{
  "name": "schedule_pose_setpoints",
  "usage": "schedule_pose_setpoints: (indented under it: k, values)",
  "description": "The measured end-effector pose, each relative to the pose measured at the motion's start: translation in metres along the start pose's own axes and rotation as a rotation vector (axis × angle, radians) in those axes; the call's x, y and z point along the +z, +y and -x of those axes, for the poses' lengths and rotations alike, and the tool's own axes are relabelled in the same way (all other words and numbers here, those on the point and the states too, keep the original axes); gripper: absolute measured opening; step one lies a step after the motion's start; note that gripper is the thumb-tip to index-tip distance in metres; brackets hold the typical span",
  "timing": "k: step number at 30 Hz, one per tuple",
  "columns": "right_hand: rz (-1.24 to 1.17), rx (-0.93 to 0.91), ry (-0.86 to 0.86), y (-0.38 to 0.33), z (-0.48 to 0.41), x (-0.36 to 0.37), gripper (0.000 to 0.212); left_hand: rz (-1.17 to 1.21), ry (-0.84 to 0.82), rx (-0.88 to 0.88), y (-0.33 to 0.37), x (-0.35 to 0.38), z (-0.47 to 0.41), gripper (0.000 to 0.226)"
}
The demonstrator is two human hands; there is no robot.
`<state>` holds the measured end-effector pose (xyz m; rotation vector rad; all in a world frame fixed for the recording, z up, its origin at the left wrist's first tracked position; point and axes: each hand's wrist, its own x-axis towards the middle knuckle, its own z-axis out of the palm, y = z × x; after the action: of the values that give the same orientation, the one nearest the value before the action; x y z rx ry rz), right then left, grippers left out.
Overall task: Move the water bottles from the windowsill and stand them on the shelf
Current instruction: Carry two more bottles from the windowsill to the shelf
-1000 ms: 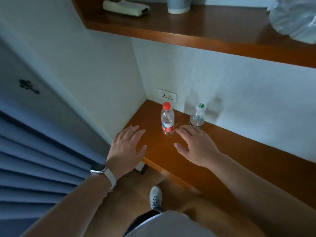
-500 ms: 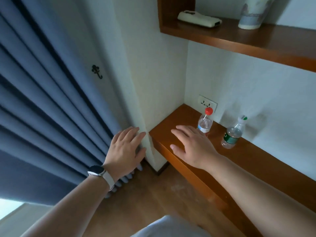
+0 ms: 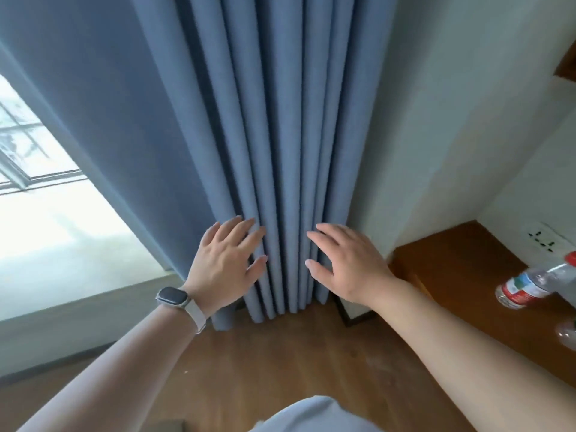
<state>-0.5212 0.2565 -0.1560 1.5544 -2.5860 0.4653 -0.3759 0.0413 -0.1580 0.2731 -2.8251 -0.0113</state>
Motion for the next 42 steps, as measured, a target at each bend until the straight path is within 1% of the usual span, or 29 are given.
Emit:
schedule_pose_setpoints:
  k: [5, 11, 17, 22, 26, 31, 35, 39, 42]
  values:
    - [-0.024, -0.150, 0.021, -0.074, -0.057, 0.033, 0.056, -0.030, 0.022, -0.153, -0.074, -0.015, 0.055, 0.053]
    - [-0.057, -0.349, 0.023, -0.163, -0.105, 0.060, 0.055, -0.048, 0.039, -0.367, -0.139, -0.036, 0.128, 0.054]
    - [-0.087, -0.542, 0.004, -0.229, -0.142, 0.080, 0.053, -0.079, 0.047, -0.571, -0.173, -0.054, 0.189, 0.055]
    - [-0.089, -0.669, -0.101, -0.273, -0.171, 0.097, 0.054, -0.114, 0.032, -0.721, -0.192, -0.063, 0.226, 0.055]
    - [-0.085, -0.774, -0.168, -0.299, -0.202, 0.110, 0.056, -0.130, 0.066, -0.819, -0.212, -0.065, 0.237, 0.052]
    - [-0.118, -0.896, -0.228, -0.324, -0.253, 0.130, 0.052, -0.157, 0.088, -0.928, -0.240, -0.067, 0.230, 0.049]
    - [-0.144, -0.992, -0.188, -0.338, -0.297, 0.135, 0.050, -0.199, 0.090, -0.958, -0.265, -0.072, 0.214, 0.049]
    - [-0.136, -1.102, -0.171, -0.352, -0.339, 0.140, 0.053, -0.259, 0.113, -1.018, -0.289, -0.079, 0.195, 0.049]
    - [-0.142, -1.152, -0.195, -0.366, -0.365, 0.145, 0.055, -0.307, 0.124, -1.053, -0.303, -0.083, 0.188, 0.047]
